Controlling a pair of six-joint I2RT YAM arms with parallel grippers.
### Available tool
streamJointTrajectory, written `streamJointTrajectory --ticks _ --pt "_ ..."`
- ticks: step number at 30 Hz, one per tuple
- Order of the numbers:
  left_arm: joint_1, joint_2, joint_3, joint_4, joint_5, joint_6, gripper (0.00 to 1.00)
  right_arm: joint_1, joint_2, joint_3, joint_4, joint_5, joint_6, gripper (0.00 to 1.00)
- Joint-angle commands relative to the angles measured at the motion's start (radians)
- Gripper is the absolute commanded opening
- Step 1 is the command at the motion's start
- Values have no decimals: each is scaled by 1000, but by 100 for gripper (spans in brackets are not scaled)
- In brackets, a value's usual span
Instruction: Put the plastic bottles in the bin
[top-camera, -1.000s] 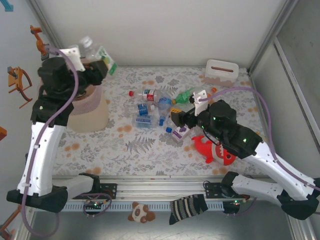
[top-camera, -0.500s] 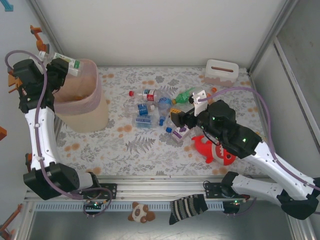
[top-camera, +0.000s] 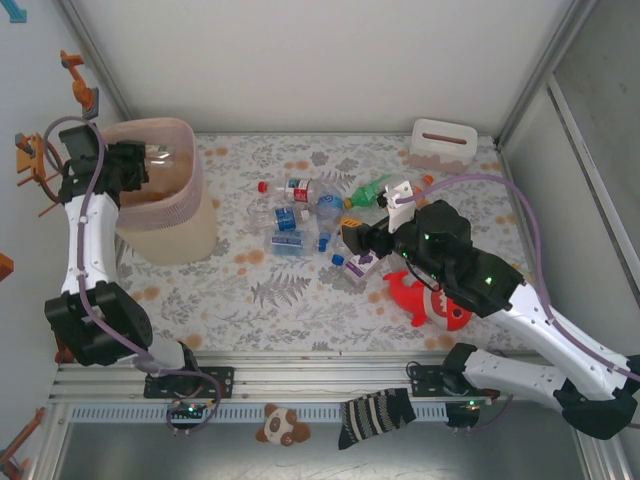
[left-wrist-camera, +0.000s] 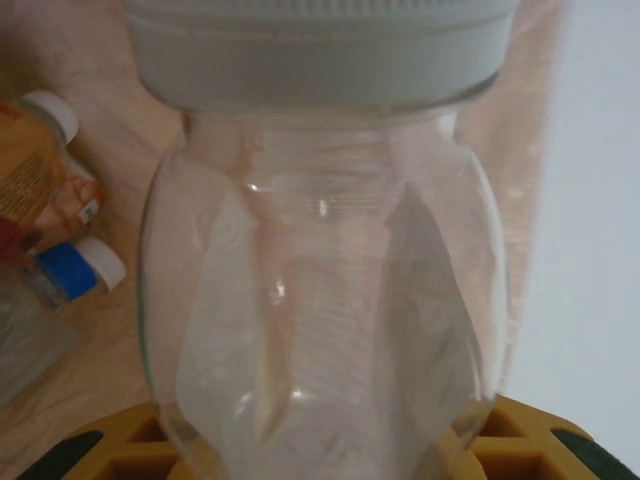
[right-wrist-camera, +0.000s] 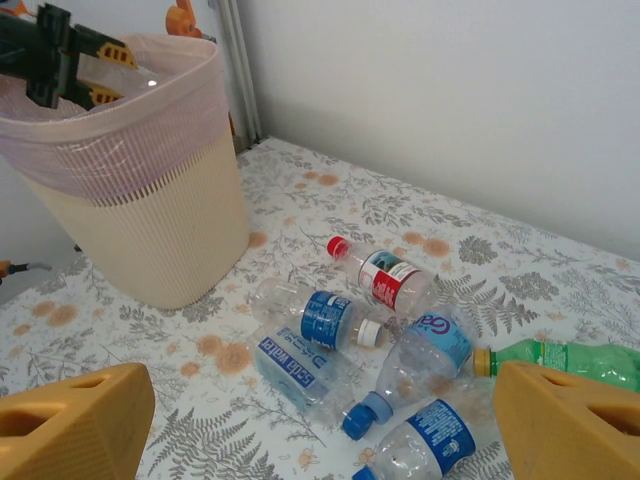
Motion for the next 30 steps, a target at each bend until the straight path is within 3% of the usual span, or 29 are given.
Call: streamJointTrajectory --ticks 1,17,30 --pt "-24 31 -11 -2 -23 -72 38 -3 -15 4 6 24 13 87" --pt "-37 232 -52 97 -15 -94 44 -4 -44 -9 -17 44 16 87" --pt "-28 406 44 85 69 -29 58 -2 -43 2 -26 47 22 86"
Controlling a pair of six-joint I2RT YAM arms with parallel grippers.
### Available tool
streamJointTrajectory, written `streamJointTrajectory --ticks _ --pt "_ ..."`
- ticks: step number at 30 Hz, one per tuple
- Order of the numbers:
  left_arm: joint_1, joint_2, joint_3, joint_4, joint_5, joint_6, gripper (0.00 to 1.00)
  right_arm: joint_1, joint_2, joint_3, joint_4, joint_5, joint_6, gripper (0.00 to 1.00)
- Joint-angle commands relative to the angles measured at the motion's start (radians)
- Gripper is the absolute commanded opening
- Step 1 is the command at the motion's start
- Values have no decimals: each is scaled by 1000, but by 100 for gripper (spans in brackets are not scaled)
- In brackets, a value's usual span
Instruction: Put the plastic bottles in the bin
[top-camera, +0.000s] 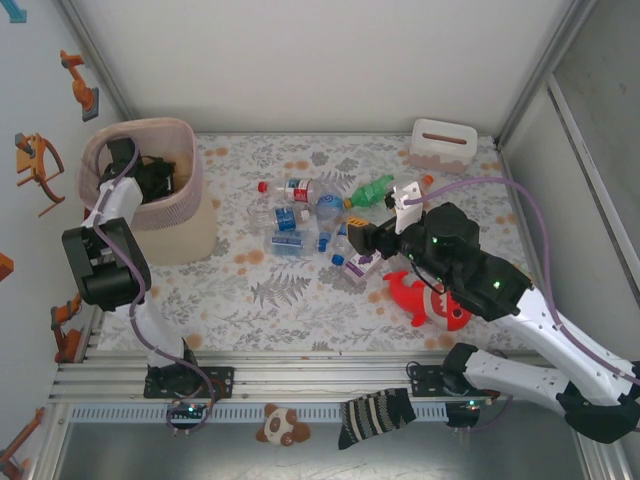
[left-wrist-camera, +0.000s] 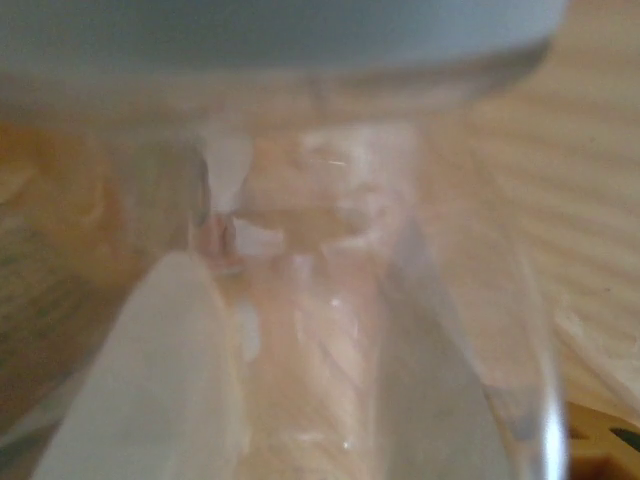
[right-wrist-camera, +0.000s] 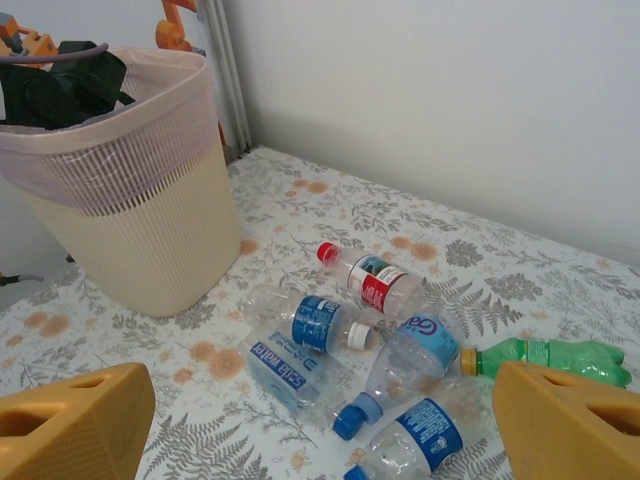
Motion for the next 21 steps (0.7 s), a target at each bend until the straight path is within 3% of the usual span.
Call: streamJointTrajectory --ticks 1,9,21 --pt "6 32 38 0 38 34 60 -3 -9 4 -8 22 14 86" --pt "5 -65 5 -55 20 40 76 -3 -7 12 -19 27 17 86" --pt "16 -261 2 -135 8 26 81 -2 -12 24 -28 30 14 86"
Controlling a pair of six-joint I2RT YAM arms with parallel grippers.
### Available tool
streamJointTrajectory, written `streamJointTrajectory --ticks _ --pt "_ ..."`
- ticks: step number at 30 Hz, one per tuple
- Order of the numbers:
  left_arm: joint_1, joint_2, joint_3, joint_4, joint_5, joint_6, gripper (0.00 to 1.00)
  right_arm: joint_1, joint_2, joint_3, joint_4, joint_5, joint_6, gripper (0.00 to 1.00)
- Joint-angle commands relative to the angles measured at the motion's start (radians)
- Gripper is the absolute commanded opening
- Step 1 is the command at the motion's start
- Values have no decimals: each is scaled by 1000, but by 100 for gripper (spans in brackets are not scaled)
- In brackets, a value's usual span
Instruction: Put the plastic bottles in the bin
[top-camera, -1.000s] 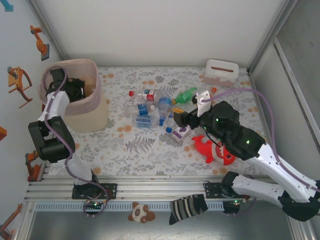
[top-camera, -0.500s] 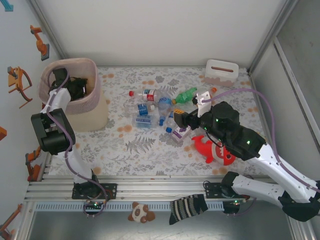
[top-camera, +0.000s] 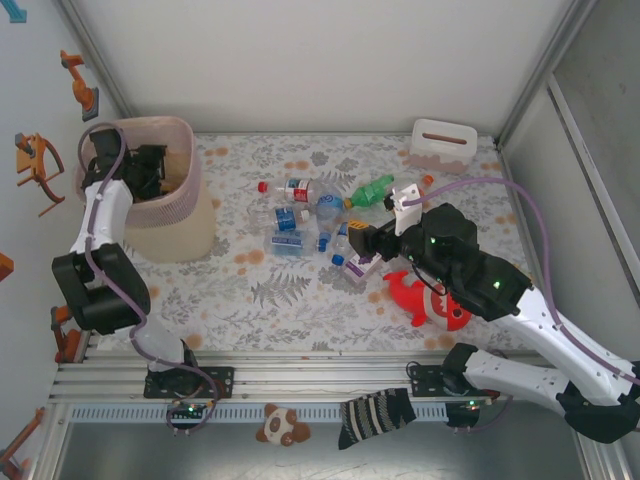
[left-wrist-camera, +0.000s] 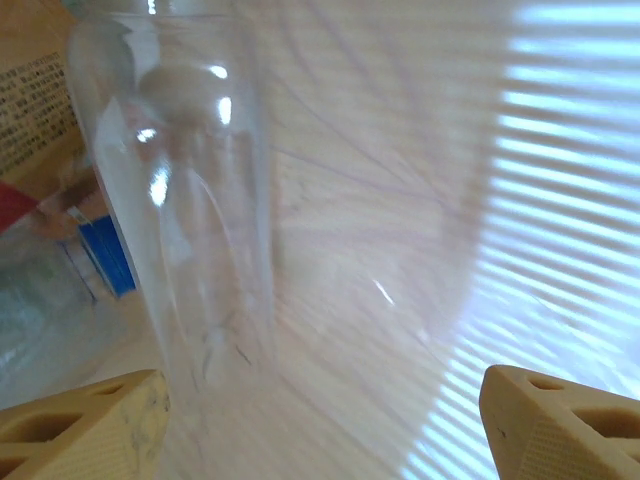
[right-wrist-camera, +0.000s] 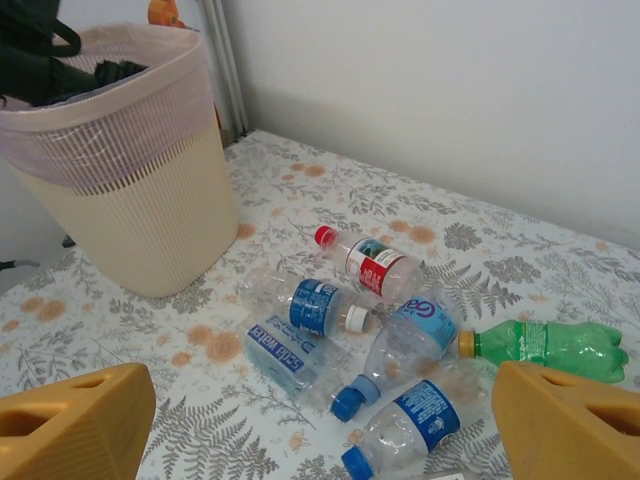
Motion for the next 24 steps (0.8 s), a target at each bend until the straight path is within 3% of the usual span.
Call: streamJointTrajectory --ticks 1,14,19,24 --pt "12 -72 11 -58 -6 3 82 -3 -13 23 5 29 9 86" --pt "22 -255 17 -73 70 41 82 -3 23 54 -107 148 104 86" --pt "3 -318 13 -72 118 134 81 -15 47 66 -179 216 179 85" --pt "-35 -389 8 -72 130 275 79 -73 81 63 -252 189 270 81"
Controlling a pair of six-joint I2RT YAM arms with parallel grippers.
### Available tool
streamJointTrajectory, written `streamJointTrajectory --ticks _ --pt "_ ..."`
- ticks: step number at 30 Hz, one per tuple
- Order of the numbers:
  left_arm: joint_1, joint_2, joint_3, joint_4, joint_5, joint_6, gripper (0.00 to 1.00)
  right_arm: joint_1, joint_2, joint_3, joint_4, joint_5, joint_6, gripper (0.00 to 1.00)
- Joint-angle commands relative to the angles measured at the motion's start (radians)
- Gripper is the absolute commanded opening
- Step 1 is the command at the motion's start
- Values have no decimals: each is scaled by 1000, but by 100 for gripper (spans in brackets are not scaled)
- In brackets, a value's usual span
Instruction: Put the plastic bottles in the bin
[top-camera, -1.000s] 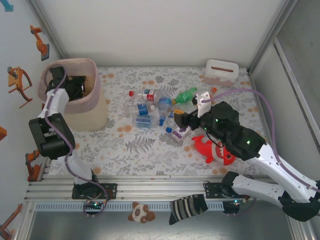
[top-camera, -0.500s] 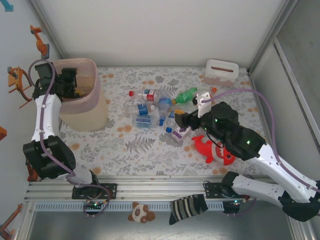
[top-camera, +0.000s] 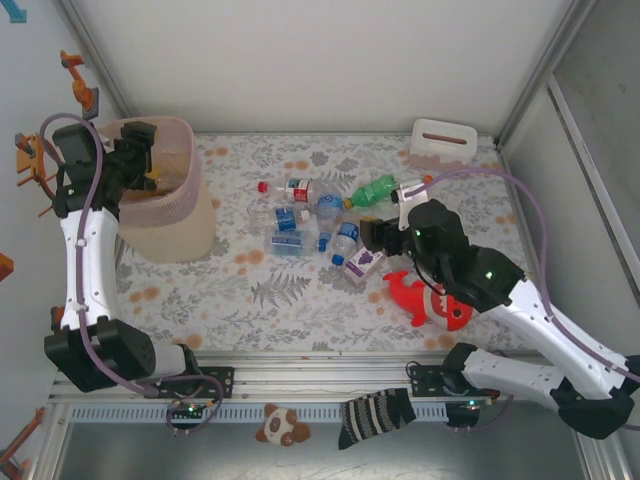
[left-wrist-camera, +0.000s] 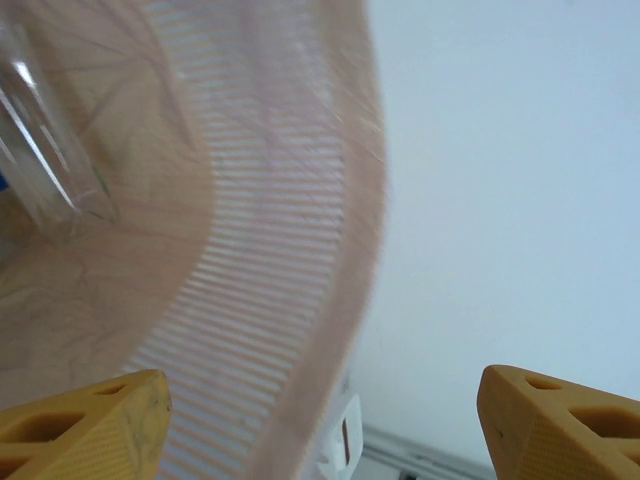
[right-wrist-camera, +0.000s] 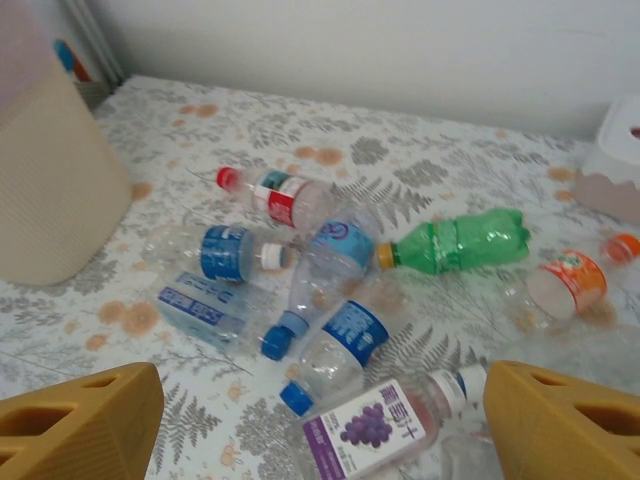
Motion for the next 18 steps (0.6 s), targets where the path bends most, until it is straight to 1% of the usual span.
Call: streamJointTrajectory --ticks 1,8,10,12,18 --pt "-26 -62 4 -17 43 148 79 -45 25 22 -74 5 109 80" --pt "-79 -156 -44 -17 68 311 79 -142 103 -11 -136 -75 275 78" --pt "-95 -184 -61 -17 72 351 79 -142 124 -24 -135 -64 330 79" --pt "-110 -212 -79 -19 72 383 79 -142 155 -33 -147 -18 429 79" --pt "-144 -287 -171 19 74 426 77 -130 327 -15 -216 5 690 81"
